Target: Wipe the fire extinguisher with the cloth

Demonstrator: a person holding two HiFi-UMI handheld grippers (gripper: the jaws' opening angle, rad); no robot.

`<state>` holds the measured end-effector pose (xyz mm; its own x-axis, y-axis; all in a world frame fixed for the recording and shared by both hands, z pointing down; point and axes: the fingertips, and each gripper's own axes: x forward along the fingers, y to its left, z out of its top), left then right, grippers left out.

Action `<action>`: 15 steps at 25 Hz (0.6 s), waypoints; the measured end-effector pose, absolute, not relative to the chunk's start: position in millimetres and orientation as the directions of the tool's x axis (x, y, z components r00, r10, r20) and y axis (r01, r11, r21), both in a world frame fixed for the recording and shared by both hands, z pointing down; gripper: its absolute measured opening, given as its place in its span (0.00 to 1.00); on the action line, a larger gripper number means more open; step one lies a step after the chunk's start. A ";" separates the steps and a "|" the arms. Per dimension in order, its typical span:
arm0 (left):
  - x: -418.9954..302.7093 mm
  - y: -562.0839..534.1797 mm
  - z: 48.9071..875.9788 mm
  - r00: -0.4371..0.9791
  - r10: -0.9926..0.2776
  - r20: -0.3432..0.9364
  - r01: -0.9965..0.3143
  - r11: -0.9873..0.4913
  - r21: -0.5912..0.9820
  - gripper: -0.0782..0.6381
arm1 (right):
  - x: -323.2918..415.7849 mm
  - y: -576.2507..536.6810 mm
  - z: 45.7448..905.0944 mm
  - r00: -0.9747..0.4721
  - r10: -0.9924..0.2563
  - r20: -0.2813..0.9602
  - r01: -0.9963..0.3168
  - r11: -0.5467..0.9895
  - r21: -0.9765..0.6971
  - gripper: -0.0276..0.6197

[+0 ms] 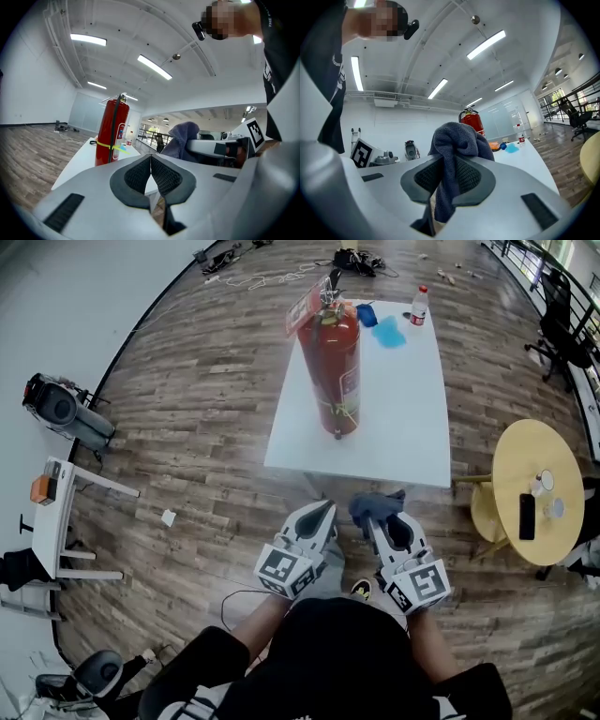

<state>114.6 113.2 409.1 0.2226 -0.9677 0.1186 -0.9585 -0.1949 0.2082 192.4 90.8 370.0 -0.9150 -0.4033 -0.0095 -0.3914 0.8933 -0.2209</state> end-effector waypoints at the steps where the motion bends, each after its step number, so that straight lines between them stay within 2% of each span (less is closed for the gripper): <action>1: 106.9 103.3 410.2 0.226 -0.967 0.121 -0.957 -0.197 0.211 0.14 | 185.0 83.3 369.6 -0.918 -0.397 -0.010 -0.384 0.895 -0.228 0.14; 7: 54.3 42.0 408.5 0.250 -0.961 0.116 -0.947 -0.217 0.236 0.14 | 132.1 30.7 373.0 -0.931 -0.362 0.054 -0.365 0.906 -0.216 0.14; 15: -22.4 -31.2 405.3 0.276 -0.955 0.112 -0.939 -0.242 0.246 0.14 | 66.2 -49.4 346.4 -0.913 -0.407 0.011 -0.406 0.910 -0.077 0.14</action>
